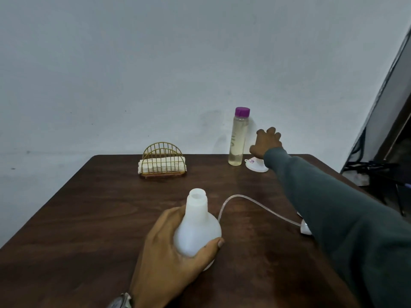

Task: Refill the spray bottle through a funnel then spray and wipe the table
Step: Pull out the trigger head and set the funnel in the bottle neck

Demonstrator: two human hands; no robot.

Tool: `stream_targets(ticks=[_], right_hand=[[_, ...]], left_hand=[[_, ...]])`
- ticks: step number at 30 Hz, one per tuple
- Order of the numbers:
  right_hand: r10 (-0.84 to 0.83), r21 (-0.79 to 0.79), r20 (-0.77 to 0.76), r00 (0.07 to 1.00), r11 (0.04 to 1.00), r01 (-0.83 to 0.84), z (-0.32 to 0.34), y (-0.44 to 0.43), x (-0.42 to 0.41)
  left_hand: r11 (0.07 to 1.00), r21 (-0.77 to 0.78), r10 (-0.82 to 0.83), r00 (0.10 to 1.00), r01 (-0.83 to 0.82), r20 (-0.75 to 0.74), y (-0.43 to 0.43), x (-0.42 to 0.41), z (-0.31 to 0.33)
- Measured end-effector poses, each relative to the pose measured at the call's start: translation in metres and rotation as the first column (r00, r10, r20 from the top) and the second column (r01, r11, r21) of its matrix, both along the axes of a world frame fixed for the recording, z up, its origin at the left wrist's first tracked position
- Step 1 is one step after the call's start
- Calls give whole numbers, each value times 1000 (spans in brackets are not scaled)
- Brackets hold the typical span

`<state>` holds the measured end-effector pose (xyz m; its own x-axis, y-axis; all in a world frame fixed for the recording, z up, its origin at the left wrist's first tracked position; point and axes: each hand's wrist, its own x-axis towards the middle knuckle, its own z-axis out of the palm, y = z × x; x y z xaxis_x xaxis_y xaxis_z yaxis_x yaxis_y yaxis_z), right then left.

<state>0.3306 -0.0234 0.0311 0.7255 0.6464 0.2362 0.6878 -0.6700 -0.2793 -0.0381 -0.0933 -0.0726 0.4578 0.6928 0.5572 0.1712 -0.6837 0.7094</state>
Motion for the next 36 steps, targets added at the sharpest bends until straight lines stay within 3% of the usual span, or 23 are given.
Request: stream_targets(ticks=[4,16,26,31,36], right_hand=[[17,-131,-11,1000,991,-18,-16,10,17],[126,-86,9,992,988,-125,-38,2,16],[320,255,9,947,915,-312,4,-103,-50],[461,70,-88,883,887,-456,-1,-194,-110],[538,-54,-107,836,837,-545,-31,-229,-135]], left_hand=[[1000,22,-3,1000,3,25,1,2,-1],[1000,2,12,1000,-12,0,-1,-2,1],[1000,-28,10,1000,-10,-8,2,-2,0],[999,-23,25,1000,-26,-15,2,-3,2],[999,-34,38,999,-39,-25,0,-4,3]])
